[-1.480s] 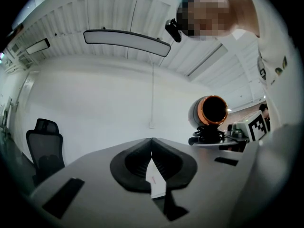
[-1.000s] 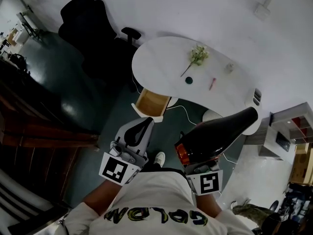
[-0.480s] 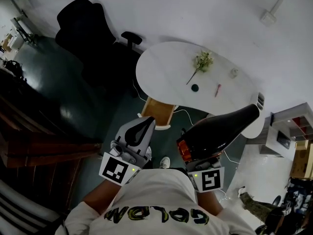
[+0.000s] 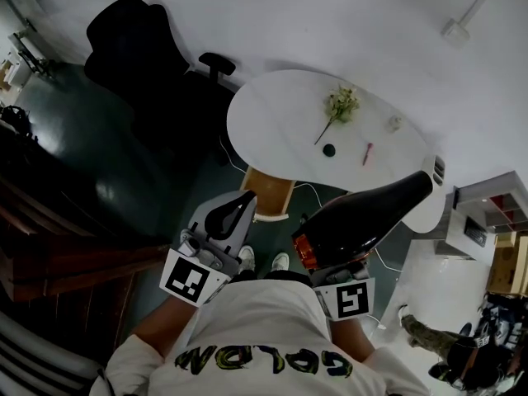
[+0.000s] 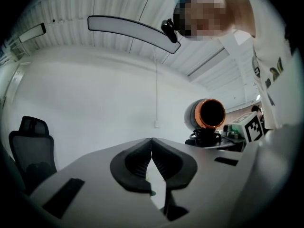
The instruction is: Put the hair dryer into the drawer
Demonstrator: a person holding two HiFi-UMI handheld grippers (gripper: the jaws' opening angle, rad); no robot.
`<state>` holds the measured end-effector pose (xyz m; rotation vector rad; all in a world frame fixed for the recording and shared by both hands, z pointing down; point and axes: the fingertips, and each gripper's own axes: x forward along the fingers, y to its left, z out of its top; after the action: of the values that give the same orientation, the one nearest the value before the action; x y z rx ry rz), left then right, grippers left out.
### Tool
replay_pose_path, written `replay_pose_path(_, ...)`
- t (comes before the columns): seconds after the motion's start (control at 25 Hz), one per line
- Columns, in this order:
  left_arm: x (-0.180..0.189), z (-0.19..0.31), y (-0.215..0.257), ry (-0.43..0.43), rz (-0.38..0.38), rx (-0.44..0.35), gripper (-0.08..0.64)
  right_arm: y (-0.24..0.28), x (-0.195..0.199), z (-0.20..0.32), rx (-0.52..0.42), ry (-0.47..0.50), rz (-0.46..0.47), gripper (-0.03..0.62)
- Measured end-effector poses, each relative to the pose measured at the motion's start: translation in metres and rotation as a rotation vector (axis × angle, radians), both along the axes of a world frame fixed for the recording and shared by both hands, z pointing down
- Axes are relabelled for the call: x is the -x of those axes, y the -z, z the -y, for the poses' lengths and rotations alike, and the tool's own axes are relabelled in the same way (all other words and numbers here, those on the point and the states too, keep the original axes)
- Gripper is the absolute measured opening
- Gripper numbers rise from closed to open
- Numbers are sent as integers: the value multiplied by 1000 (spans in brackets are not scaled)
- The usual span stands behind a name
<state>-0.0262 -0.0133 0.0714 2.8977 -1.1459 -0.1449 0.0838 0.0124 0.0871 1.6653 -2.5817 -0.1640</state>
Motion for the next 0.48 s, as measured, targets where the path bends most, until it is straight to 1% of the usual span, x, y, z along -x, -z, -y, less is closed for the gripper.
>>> replay_pose_path(0.16, -10, 7, -2, -24, 4, 13, 14, -6, -6, 7, 28, 30, -36, 244)
replay_pose_path(0.28, -18, 11, -7, -38, 25, 6, 14, -17, -10, 10, 44, 55, -68, 244)
replay_pose_path(0.4, -26, 19, -18, -61, 34, 27, 21, -37, -17, 16, 87, 83, -113, 244)
replay_pose_path(0.48, -31, 21, -28, -90, 53, 46, 28, -54, -21, 17, 134, 108, -155, 244)
